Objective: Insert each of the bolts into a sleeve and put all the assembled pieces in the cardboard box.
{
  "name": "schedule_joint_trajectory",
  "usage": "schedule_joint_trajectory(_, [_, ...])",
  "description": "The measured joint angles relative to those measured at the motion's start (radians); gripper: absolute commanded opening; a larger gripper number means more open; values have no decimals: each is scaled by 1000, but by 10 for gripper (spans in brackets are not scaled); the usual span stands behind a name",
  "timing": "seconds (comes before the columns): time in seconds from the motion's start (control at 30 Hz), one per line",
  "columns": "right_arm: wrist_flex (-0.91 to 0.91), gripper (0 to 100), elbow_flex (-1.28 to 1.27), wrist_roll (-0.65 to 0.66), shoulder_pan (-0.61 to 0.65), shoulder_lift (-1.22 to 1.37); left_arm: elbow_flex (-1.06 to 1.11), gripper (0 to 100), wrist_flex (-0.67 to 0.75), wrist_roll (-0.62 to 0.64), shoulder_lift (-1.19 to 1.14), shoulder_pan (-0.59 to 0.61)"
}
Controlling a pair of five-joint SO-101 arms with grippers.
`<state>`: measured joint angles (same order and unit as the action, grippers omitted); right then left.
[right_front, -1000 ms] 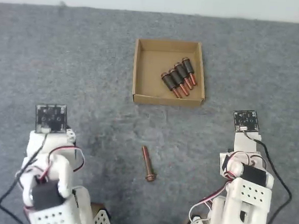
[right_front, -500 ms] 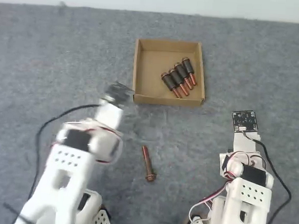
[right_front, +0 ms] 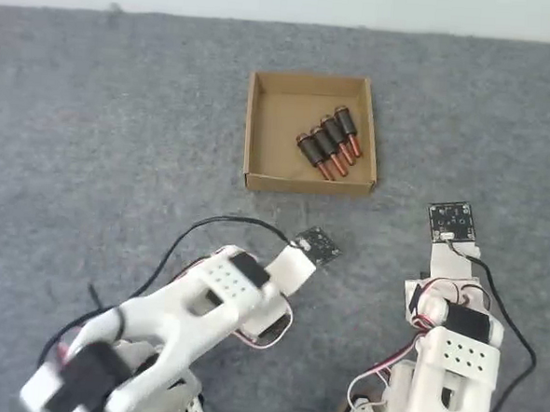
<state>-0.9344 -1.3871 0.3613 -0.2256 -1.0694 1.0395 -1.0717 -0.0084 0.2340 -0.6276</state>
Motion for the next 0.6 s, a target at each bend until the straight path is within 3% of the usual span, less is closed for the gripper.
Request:
schedule_joint_trajectory(0.23, [0, 7, 0, 0, 0, 0, -117, 11, -34, 3, -141, -8])
schedule_joint_trajectory(0.6, [0, 7, 0, 0, 0, 0, -121, 11, 25, 51, -92, -97])
